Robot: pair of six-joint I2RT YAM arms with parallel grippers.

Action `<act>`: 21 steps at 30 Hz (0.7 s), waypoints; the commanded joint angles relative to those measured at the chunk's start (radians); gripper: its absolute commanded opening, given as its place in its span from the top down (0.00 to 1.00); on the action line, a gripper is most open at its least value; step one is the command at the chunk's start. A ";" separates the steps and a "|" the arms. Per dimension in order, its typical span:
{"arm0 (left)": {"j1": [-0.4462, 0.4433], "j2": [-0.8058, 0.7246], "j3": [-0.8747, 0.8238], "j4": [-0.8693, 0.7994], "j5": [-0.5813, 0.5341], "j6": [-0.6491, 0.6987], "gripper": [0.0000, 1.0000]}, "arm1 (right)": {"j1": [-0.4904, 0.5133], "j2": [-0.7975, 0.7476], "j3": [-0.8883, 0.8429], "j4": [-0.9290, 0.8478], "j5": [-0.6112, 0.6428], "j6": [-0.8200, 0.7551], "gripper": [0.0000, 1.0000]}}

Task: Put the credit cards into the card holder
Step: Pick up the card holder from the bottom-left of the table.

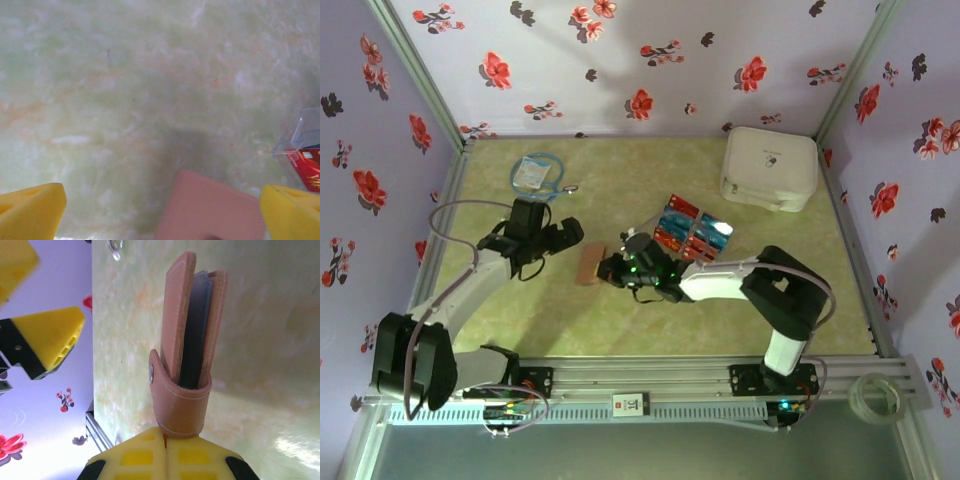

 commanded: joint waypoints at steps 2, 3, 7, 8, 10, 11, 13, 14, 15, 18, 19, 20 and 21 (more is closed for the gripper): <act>0.020 0.080 0.097 -0.018 0.054 0.052 0.00 | -0.104 -0.076 0.039 -0.145 -0.107 -0.138 1.00; 0.024 0.102 0.118 -0.013 0.073 0.053 0.00 | -0.135 -0.084 0.050 -0.158 -0.131 -0.154 1.00; 0.043 0.165 0.203 0.015 0.165 0.057 0.00 | -0.246 -0.092 0.082 -0.148 -0.250 -0.181 1.00; 0.048 0.175 0.217 0.030 0.195 0.056 0.00 | -0.267 -0.089 0.087 -0.135 -0.279 -0.177 1.00; 0.063 0.198 0.241 0.063 0.259 0.043 0.00 | -0.313 -0.083 0.096 -0.096 -0.340 -0.160 1.00; 0.068 0.206 0.249 0.081 0.288 0.033 0.00 | -0.328 -0.085 0.100 -0.082 -0.359 -0.153 1.00; 0.090 0.219 0.251 0.140 0.363 -0.009 0.00 | -0.351 -0.087 0.115 -0.069 -0.396 -0.142 1.00; 0.098 0.223 0.246 0.175 0.389 -0.030 0.00 | -0.356 -0.089 0.125 -0.068 -0.413 -0.142 1.00; 0.105 0.229 0.238 0.222 0.419 -0.061 0.00 | -0.361 -0.094 0.137 -0.071 -0.428 -0.141 1.00; 0.111 0.257 0.227 0.331 0.479 -0.139 0.00 | -0.363 -0.110 0.159 -0.081 -0.454 -0.142 1.00; 0.111 0.266 0.227 0.360 0.499 -0.161 0.00 | -0.363 -0.114 0.163 -0.080 -0.462 -0.137 1.00; 0.112 0.281 0.225 0.397 0.522 -0.185 0.00 | -0.363 -0.119 0.164 -0.069 -0.467 -0.125 1.00; 0.111 0.292 0.222 0.429 0.538 -0.210 0.00 | -0.364 -0.125 0.159 -0.054 -0.469 -0.111 1.00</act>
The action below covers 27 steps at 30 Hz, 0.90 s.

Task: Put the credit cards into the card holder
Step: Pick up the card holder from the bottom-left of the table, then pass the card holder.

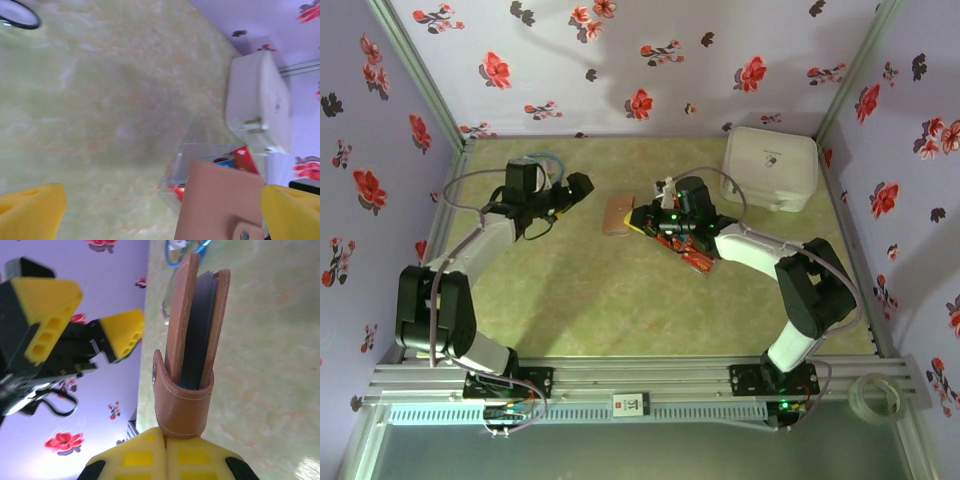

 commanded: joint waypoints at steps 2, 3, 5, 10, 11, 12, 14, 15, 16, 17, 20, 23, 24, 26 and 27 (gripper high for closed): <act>0.005 0.044 -0.010 0.203 0.128 -0.137 0.00 | 0.001 -0.056 0.017 0.089 -0.066 0.044 1.00; 0.003 0.049 -0.013 0.228 0.134 -0.152 0.00 | 0.001 -0.059 0.014 0.101 -0.066 0.056 1.00; 0.001 0.053 -0.018 0.259 0.138 -0.176 0.02 | 0.001 -0.062 0.003 0.131 -0.064 0.079 1.00; -0.014 0.059 -0.030 0.307 0.149 -0.213 0.10 | 0.002 -0.059 -0.018 0.231 -0.063 0.154 1.00; -0.017 0.060 -0.031 0.313 0.151 -0.217 0.12 | 0.002 -0.058 -0.020 0.243 -0.062 0.162 1.00; -0.021 0.064 -0.034 0.323 0.153 -0.223 0.14 | 0.002 -0.057 -0.021 0.253 -0.061 0.170 1.00; -0.028 0.068 -0.039 0.345 0.158 -0.237 0.18 | 0.004 -0.054 -0.019 0.267 -0.060 0.182 1.00; -0.033 0.071 -0.041 0.358 0.163 -0.246 0.19 | 0.006 -0.053 -0.018 0.275 -0.060 0.187 1.00; -0.041 0.074 -0.042 0.371 0.168 -0.254 0.21 | 0.008 -0.048 -0.019 0.283 -0.060 0.191 1.00; -0.046 0.078 -0.042 0.381 0.172 -0.260 0.23 | 0.008 -0.046 -0.018 0.288 -0.059 0.197 1.00; -0.062 0.081 -0.048 0.408 0.174 -0.273 0.27 | 0.011 -0.039 -0.016 0.296 -0.057 0.201 1.00; -0.071 0.080 -0.056 0.429 0.173 -0.282 0.32 | 0.012 -0.031 -0.017 0.303 -0.054 0.205 1.00; -0.072 0.079 -0.060 0.438 0.174 -0.286 0.34 | 0.011 -0.027 -0.020 0.308 -0.054 0.206 1.00; -0.071 0.077 -0.067 0.449 0.173 -0.293 0.38 | 0.011 -0.023 -0.023 0.311 -0.052 0.207 1.00; -0.072 0.076 -0.069 0.454 0.174 -0.294 0.40 | 0.011 -0.021 -0.024 0.312 -0.051 0.207 1.00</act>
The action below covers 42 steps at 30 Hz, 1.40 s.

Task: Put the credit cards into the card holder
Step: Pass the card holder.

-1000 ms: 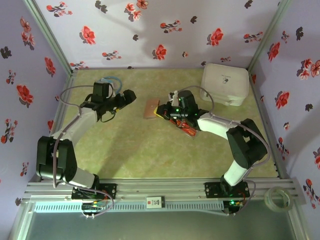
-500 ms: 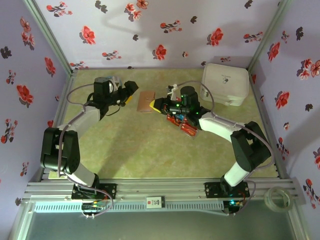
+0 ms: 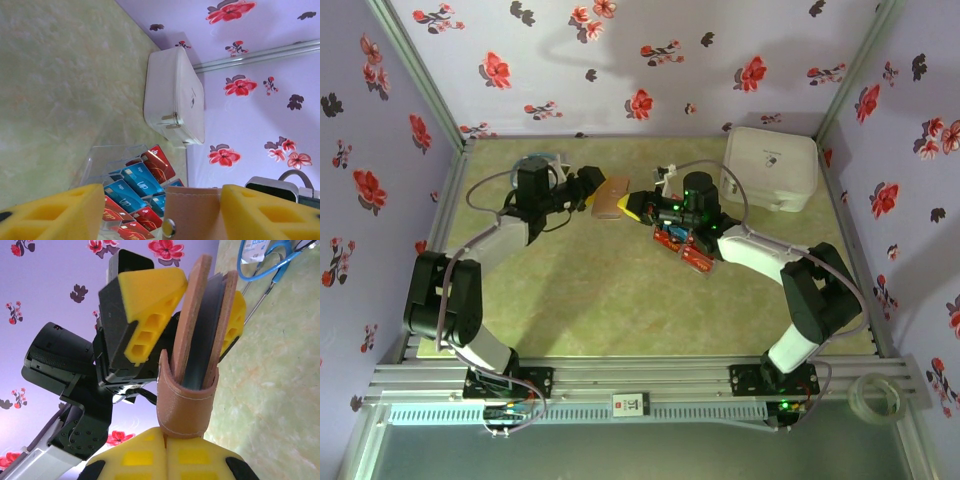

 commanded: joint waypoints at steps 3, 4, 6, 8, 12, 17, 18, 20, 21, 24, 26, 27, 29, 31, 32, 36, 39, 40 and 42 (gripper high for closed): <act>-0.006 0.009 -0.024 0.070 0.027 -0.023 0.48 | 0.006 0.020 -0.015 0.056 -0.006 0.014 1.00; -0.006 0.009 -0.028 0.079 0.028 -0.027 0.50 | 0.006 0.023 -0.018 0.057 -0.005 0.014 1.00; -0.007 0.010 -0.037 0.104 0.034 -0.039 0.55 | 0.007 0.029 -0.022 0.059 -0.001 0.014 1.00; -0.009 0.010 -0.042 0.126 0.035 -0.051 0.55 | 0.006 0.033 -0.027 0.059 0.002 0.013 1.00; -0.012 0.008 -0.041 0.143 0.040 -0.060 0.54 | 0.007 0.047 -0.038 0.063 0.006 0.014 1.00; -0.016 0.014 -0.040 0.145 0.041 -0.060 0.55 | 0.008 0.059 -0.039 0.074 0.009 0.018 1.00; -0.016 0.017 -0.041 0.145 0.043 -0.060 0.55 | 0.007 0.060 -0.039 0.080 0.009 0.023 1.00; -0.017 0.019 -0.042 0.149 0.044 -0.061 0.55 | 0.007 0.060 -0.039 0.081 0.009 0.022 1.00; -0.019 0.019 -0.043 0.151 0.044 -0.060 0.55 | 0.007 0.062 -0.038 0.081 0.011 0.023 1.00; -0.020 0.023 -0.046 0.155 0.046 -0.060 0.59 | 0.008 0.065 -0.035 0.081 0.009 0.022 1.00; -0.021 0.024 -0.050 0.159 0.048 -0.060 0.64 | 0.007 0.066 -0.034 0.082 0.011 0.023 1.00; -0.021 0.024 -0.051 0.160 0.049 -0.060 0.67 | 0.008 0.067 -0.033 0.081 0.012 0.023 1.00; -0.021 0.024 -0.055 0.163 0.049 -0.058 0.73 | 0.007 0.069 -0.034 0.081 0.014 0.025 1.00; -0.021 0.022 -0.059 0.166 0.049 -0.058 0.78 | 0.008 0.070 -0.036 0.075 0.016 0.023 1.00; -0.021 0.023 -0.060 0.168 0.049 -0.058 0.81 | 0.008 0.068 -0.036 0.072 0.017 0.022 1.00; -0.022 0.015 -0.068 0.163 0.049 -0.043 0.93 | 0.004 0.051 -0.039 0.018 0.023 -0.010 0.78; -0.021 0.006 -0.075 0.151 0.049 -0.013 0.96 | -0.003 0.006 -0.033 -0.119 0.052 -0.093 0.56; -0.021 0.004 -0.077 0.139 0.048 0.004 0.96 | -0.006 -0.015 -0.027 -0.180 0.069 -0.133 0.52; -0.021 -0.008 -0.079 0.094 0.036 0.051 0.96 | -0.006 -0.061 0.000 -0.370 0.134 -0.244 0.46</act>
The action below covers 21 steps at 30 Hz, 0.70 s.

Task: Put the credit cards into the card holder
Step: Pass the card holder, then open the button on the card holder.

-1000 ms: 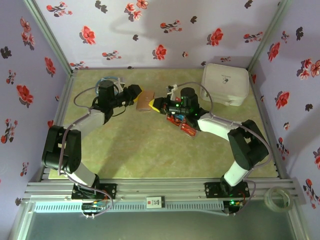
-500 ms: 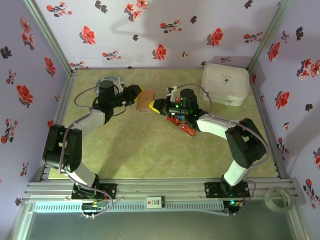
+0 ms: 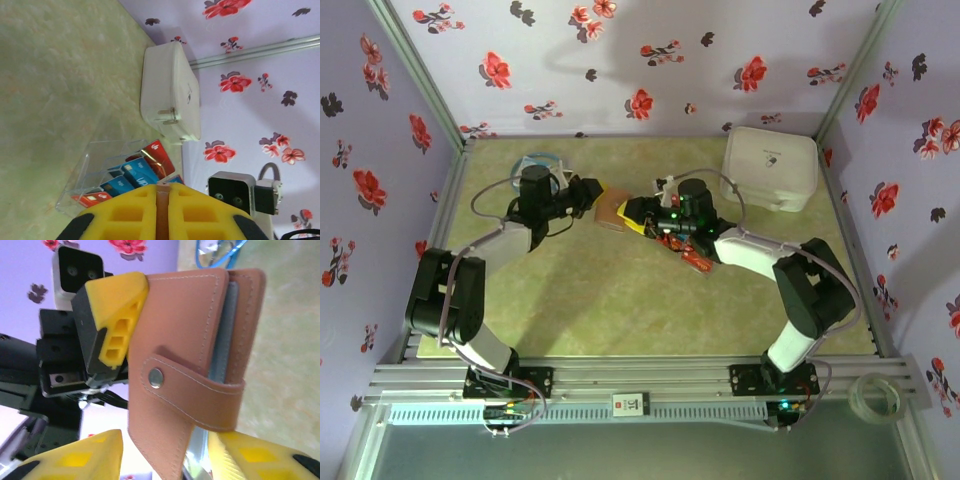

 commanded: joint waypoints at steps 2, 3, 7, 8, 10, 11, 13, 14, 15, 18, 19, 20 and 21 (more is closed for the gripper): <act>-0.008 -0.036 -0.013 -0.064 -0.003 0.124 0.96 | -0.003 -0.113 0.071 -0.407 0.160 -0.256 0.42; -0.008 -0.044 -0.017 -0.088 -0.018 0.146 0.96 | 0.002 -0.123 0.097 -0.490 0.203 -0.307 0.41; -0.011 -0.076 -0.039 -0.149 -0.083 0.202 0.96 | 0.050 -0.127 0.215 -0.741 0.383 -0.445 0.37; -0.013 -0.083 -0.046 -0.159 -0.102 0.209 0.96 | 0.074 -0.116 0.258 -0.802 0.441 -0.479 0.35; -0.019 -0.098 -0.059 -0.172 -0.139 0.216 0.96 | 0.112 -0.088 0.323 -0.871 0.516 -0.520 0.34; -0.023 -0.106 -0.065 -0.179 -0.157 0.217 0.96 | 0.139 -0.067 0.360 -0.902 0.557 -0.541 0.32; -0.030 -0.120 -0.076 -0.184 -0.188 0.215 0.96 | 0.173 -0.031 0.411 -0.933 0.610 -0.562 0.32; -0.033 -0.126 -0.081 -0.185 -0.198 0.213 0.96 | 0.190 -0.010 0.438 -0.944 0.635 -0.572 0.32; -0.037 -0.132 -0.083 -0.185 -0.206 0.212 0.96 | 0.202 0.006 0.458 -0.944 0.649 -0.576 0.32; -0.045 -0.145 -0.085 -0.189 -0.220 0.206 0.96 | 0.225 0.053 0.506 -0.941 0.666 -0.580 0.32; -0.047 -0.148 -0.085 -0.192 -0.222 0.207 0.96 | 0.231 0.065 0.521 -0.942 0.670 -0.580 0.32; -0.048 -0.151 -0.086 -0.191 -0.224 0.204 0.96 | 0.237 0.084 0.537 -0.942 0.672 -0.581 0.32; -0.049 -0.152 -0.086 -0.191 -0.226 0.201 0.96 | 0.243 0.098 0.551 -0.941 0.672 -0.584 0.32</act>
